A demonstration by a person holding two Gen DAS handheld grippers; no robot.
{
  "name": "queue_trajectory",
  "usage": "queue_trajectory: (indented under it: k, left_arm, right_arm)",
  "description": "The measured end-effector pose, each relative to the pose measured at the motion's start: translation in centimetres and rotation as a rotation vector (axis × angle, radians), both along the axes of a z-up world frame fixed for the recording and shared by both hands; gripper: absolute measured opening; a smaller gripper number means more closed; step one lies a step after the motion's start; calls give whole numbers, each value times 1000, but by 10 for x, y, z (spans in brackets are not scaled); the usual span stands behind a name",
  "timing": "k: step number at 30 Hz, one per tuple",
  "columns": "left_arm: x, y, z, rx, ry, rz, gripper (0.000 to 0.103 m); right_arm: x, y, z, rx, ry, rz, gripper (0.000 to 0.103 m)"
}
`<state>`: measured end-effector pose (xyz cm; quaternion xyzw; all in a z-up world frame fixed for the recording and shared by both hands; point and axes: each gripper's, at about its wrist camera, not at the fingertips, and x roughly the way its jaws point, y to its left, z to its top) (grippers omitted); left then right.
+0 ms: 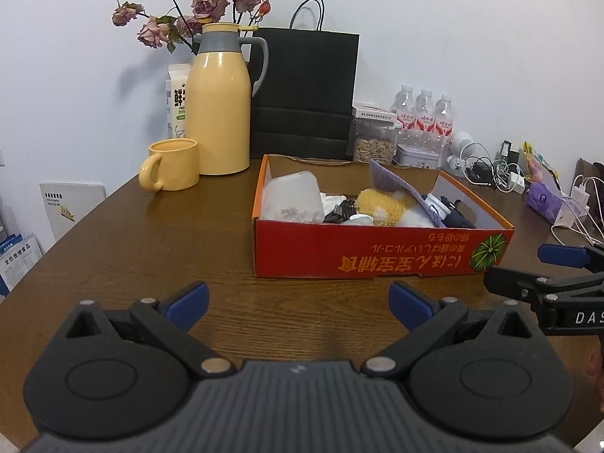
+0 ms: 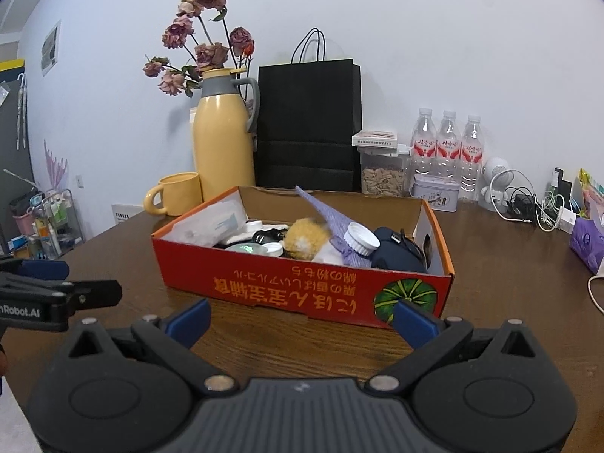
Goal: Organize objects
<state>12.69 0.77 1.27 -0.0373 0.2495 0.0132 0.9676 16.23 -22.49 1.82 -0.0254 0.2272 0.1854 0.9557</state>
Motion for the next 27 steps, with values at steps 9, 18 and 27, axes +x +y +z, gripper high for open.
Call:
queue_trajectory:
  k: [9, 18, 27]
  left_arm:
    - [-1, -1, 0, 2, -5, -2, 103]
    - [-1, -3, -1, 4, -1, -5, 103]
    - [-1, -4, -1, 7, -1, -9, 103]
  right_arm:
    - [0, 0, 0, 1, 1, -3, 103]
    - [0, 0, -2, 4, 5, -4, 103]
    - [0, -1, -3, 4, 5, -6, 103]
